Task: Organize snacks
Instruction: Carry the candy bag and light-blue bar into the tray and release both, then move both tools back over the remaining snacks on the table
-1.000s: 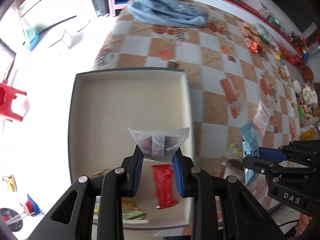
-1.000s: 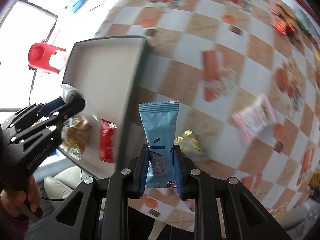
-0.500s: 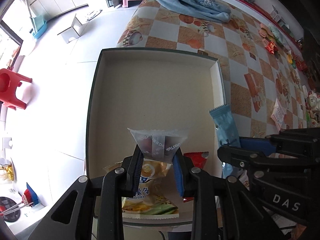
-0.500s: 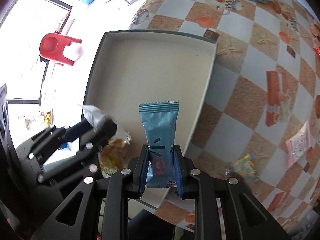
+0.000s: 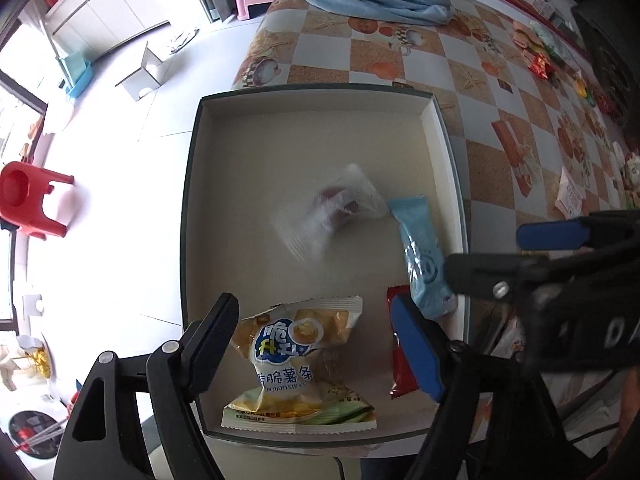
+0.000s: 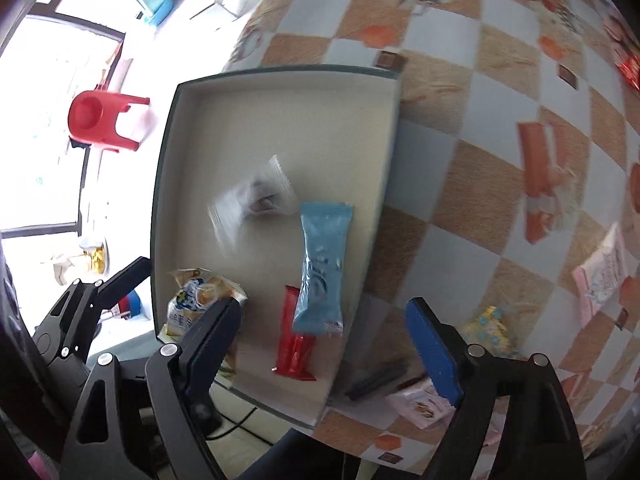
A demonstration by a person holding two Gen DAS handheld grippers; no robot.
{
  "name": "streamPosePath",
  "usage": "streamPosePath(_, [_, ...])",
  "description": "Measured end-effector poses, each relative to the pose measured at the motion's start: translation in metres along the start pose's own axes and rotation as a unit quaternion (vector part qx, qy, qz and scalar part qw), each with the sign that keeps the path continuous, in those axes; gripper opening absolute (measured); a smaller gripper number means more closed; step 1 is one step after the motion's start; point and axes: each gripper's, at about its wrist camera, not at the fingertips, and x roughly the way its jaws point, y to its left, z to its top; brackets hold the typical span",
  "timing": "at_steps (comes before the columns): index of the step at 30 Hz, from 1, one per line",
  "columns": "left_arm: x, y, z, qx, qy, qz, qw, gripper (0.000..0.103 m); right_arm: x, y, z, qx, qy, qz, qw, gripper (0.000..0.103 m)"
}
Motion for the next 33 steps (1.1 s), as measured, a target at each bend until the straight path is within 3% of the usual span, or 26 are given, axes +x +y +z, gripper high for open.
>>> streamPosePath(9, [-0.001, -0.019, -0.014, 0.027, 0.008, -0.007, 0.9996, 0.081, -0.017, -0.103, -0.042, 0.096, 0.009, -0.053, 0.994, 0.086])
streamPosePath(17, [0.008, -0.042, -0.034, 0.045, 0.033, -0.013, 0.9984, 0.081, -0.012, -0.179, -0.11, 0.2, 0.039, -0.079, 0.976, 0.086])
streamPosePath(25, [0.016, -0.063, -0.047, 0.058, 0.054, -0.018, 0.9967, 0.081, 0.006, -0.174, -0.137, 0.187, 0.07, -0.081, 0.977, 0.086])
streamPosePath(33, [0.013, -0.079, -0.054, 0.071, 0.054, -0.009, 0.996, 0.081, 0.013, -0.134, -0.117, 0.145, 0.068, -0.064, 0.985, 0.086])
